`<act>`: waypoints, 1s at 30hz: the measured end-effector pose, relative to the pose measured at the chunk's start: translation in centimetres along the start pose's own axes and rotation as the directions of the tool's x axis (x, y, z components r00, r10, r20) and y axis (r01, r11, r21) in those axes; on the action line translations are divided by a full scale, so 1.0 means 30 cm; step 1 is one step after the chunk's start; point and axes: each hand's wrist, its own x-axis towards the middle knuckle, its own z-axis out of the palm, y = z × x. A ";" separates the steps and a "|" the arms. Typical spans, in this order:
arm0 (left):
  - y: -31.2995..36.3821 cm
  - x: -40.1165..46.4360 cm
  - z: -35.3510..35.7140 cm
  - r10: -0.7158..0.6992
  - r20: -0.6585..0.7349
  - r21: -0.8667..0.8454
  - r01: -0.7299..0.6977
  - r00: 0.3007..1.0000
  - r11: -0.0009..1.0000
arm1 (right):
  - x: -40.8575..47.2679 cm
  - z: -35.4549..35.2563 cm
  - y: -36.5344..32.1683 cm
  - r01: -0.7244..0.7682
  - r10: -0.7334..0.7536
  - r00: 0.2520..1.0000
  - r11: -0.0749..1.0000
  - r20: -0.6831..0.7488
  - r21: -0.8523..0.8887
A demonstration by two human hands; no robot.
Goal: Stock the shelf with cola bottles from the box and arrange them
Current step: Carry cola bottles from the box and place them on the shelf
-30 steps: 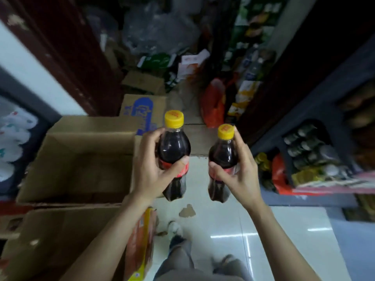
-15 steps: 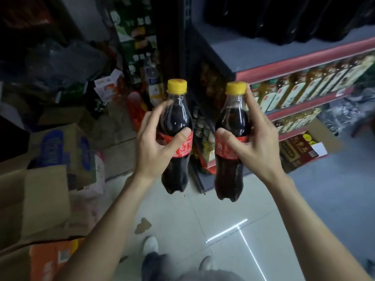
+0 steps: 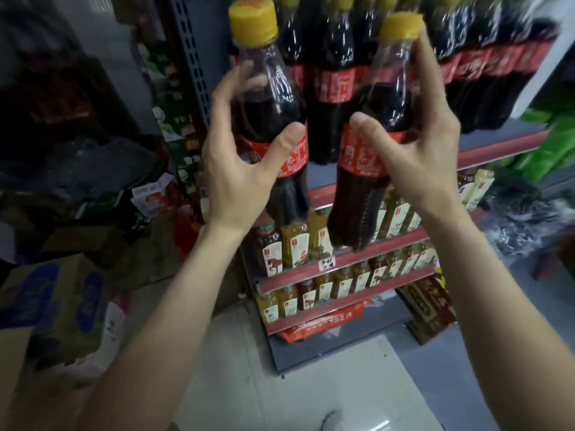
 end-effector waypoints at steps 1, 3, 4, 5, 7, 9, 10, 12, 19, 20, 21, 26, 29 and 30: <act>-0.007 0.026 0.047 -0.008 -0.019 0.000 0.008 1.000 1.000 | 0.039 -0.022 0.025 0.020 -0.020 1.000 1.000 -0.012 -0.002; -0.021 0.071 0.131 -0.032 -0.044 0.009 0.033 0.999 0.999 | 0.111 -0.059 0.075 0.055 -0.055 0.998 0.998 -0.030 -0.011; -0.025 0.092 0.166 -0.043 -0.054 0.022 0.044 0.998 0.999 | 0.145 -0.074 0.097 0.068 -0.068 0.997 0.998 -0.039 -0.014; -0.029 0.112 0.198 -0.047 -0.059 0.039 0.049 0.997 0.998 | 0.178 -0.087 0.117 0.081 -0.081 0.995 0.997 -0.050 -0.018; -0.040 0.139 0.253 -0.061 -0.057 0.062 0.065 0.996 0.996 | 0.230 -0.111 0.160 0.107 -0.109 0.992 0.994 -0.061 -0.028; -0.045 0.149 0.309 -0.081 -0.043 0.066 0.084 0.996 0.994 | 0.263 -0.140 0.203 0.118 -0.122 0.989 0.992 -0.088 -0.055; -0.042 0.150 0.341 -0.086 -0.034 0.063 0.088 0.996 0.994 | 0.276 -0.159 0.227 0.117 -0.124 0.987 0.991 -0.106 -0.070; -0.028 0.152 0.418 -0.089 -0.016 0.042 0.089 0.996 0.995 | 0.298 -0.203 0.276 0.106 -0.117 0.984 0.991 -0.134 -0.082; 0.053 0.175 0.773 -0.061 0.004 -0.061 0.061 0.998 0.996 | 0.354 -0.453 0.479 0.048 -0.089 0.970 0.983 -0.226 -0.177; 0.066 0.181 0.827 -0.051 -0.001 -0.069 0.051 0.999 0.996 | 0.364 -0.488 0.508 0.044 -0.086 0.969 0.983 -0.230 -0.181; 0.076 0.187 0.882 -0.041 -0.011 -0.070 0.040 0.999 0.997 | 0.375 -0.520 0.537 0.039 -0.084 0.969 0.981 -0.234 -0.189; 0.060 0.218 1.129 -0.062 -0.023 -0.012 0.061 0.998 0.998 | 0.418 -0.637 0.682 0.023 -0.072 0.974 0.975 -0.217 -0.219; 0.031 0.212 1.229 -0.108 -0.064 0.066 0.112 0.992 0.991 | 0.443 -0.668 0.744 -0.008 -0.028 0.976 0.987 -0.217 -0.163; 0.023 0.210 1.252 -0.125 -0.087 0.085 0.132 0.988 0.988 | 0.451 -0.675 0.760 -0.018 -0.012 0.976 0.991 -0.219 -0.135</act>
